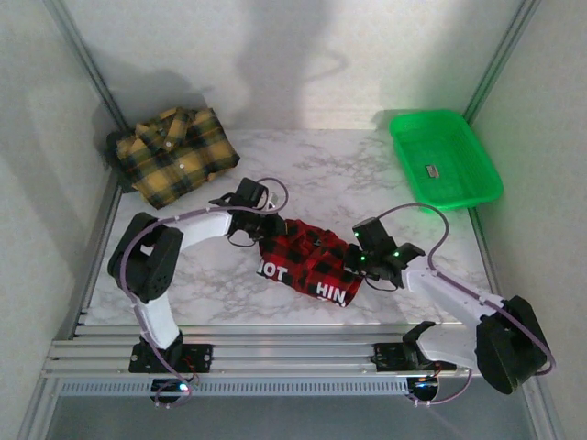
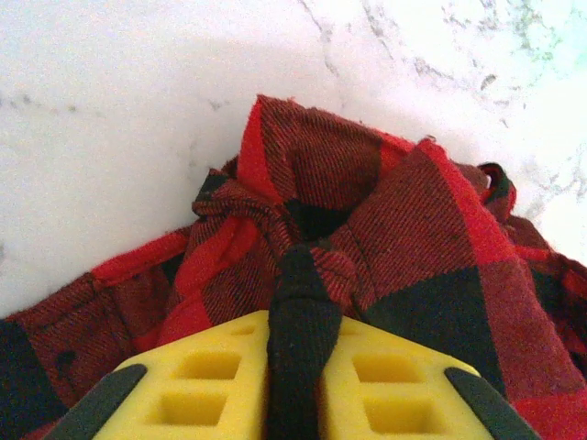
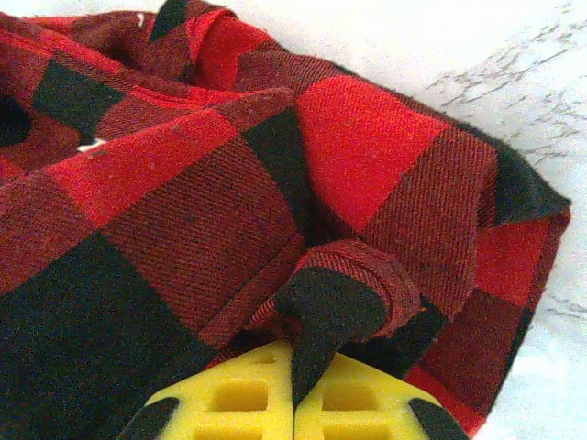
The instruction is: Fold and stack the long sleeve shirts
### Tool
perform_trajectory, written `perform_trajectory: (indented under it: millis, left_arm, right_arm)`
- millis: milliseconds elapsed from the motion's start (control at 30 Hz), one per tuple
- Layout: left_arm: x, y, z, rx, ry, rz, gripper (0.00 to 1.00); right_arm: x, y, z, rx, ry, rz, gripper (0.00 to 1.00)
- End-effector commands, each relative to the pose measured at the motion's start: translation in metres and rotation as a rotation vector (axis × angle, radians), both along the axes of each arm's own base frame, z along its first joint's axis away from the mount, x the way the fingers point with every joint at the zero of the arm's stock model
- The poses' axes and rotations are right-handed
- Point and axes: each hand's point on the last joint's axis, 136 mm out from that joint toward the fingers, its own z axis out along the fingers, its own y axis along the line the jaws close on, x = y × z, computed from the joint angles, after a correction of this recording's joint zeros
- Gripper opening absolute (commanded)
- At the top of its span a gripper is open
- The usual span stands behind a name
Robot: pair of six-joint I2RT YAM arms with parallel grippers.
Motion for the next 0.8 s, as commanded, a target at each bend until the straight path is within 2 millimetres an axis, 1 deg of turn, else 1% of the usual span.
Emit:
perform_trajectory:
  millis: [0,33,100,133,167,200,267,300,333,367,400,433,467,500,567,600,667,700,767]
  left_arm:
    - [0.009,-0.023,0.012,-0.003,-0.065,-0.060,0.20]
    - [0.008,-0.031,0.015,-0.013,-0.073,-0.082,0.22]
    - [0.005,-0.046,0.018,-0.028,-0.081,-0.123,0.32]
    - [0.005,-0.049,0.019,-0.031,-0.086,-0.131,0.36]
    - [0.005,-0.049,0.019,-0.025,-0.087,-0.128,0.44]
    - [0.007,-0.045,0.020,-0.011,-0.089,-0.105,0.55]
    - [0.014,-0.031,0.025,0.015,-0.102,-0.055,0.70]
    - [0.019,-0.018,0.029,0.040,-0.113,-0.011,0.76]
    - [0.025,-0.006,0.036,0.055,-0.125,0.027,0.79]
    - [0.031,0.008,0.047,0.057,-0.144,0.071,0.83]
    - [0.036,0.023,0.061,0.058,-0.170,0.115,0.98]
    - [0.040,0.036,0.073,0.065,-0.191,0.151,1.00]
    - [0.044,0.054,0.085,0.085,-0.208,0.193,1.00]
    - [0.045,0.068,0.093,0.110,-0.216,0.214,1.00]
    - [0.041,0.083,0.103,0.146,-0.226,0.202,0.99]
    - [0.036,0.085,0.101,0.155,-0.225,0.171,1.00]
    - [0.023,0.081,0.087,0.143,-0.199,0.100,1.00]
    - [0.016,0.074,0.078,0.108,-0.183,0.060,1.00]
    - [0.004,0.060,0.060,0.019,-0.144,0.016,1.00]
  right_arm:
    - [0.005,-0.017,-0.009,-0.080,-0.009,-0.049,0.00]
    - [0.004,-0.022,-0.011,-0.105,-0.001,-0.062,0.00]
    - [0.003,-0.028,-0.014,-0.135,0.011,-0.077,0.00]
    - [0.003,-0.028,-0.015,-0.138,0.013,-0.076,0.00]
    - [0.003,-0.029,-0.016,-0.147,0.019,-0.082,0.02]
    - [0.003,-0.029,-0.016,-0.152,0.022,-0.081,0.06]
    - [0.003,-0.032,-0.015,-0.175,0.031,-0.088,0.16]
    - [0.004,-0.036,-0.012,-0.194,0.034,-0.105,0.17]
    - [0.003,-0.041,-0.009,-0.215,0.036,-0.121,0.21]
    - [0.003,-0.046,-0.003,-0.234,0.033,-0.143,0.31]
    - [0.003,-0.051,0.004,-0.248,0.025,-0.160,0.38]
    - [0.002,-0.055,0.010,-0.260,0.020,-0.174,0.45]
    - [0.001,-0.059,0.018,-0.270,0.018,-0.191,0.53]
    - [0.001,-0.061,0.025,-0.277,0.014,-0.192,0.56]
    - [-0.002,-0.064,0.037,-0.295,0.022,-0.191,0.63]
    - [-0.005,-0.065,0.040,-0.302,0.034,-0.189,0.68]
    - [-0.011,-0.066,0.045,-0.299,0.063,-0.186,0.73]
    - [-0.014,-0.062,0.046,-0.278,0.075,-0.175,0.74]
    - [-0.021,-0.055,0.041,-0.225,0.099,-0.165,0.77]
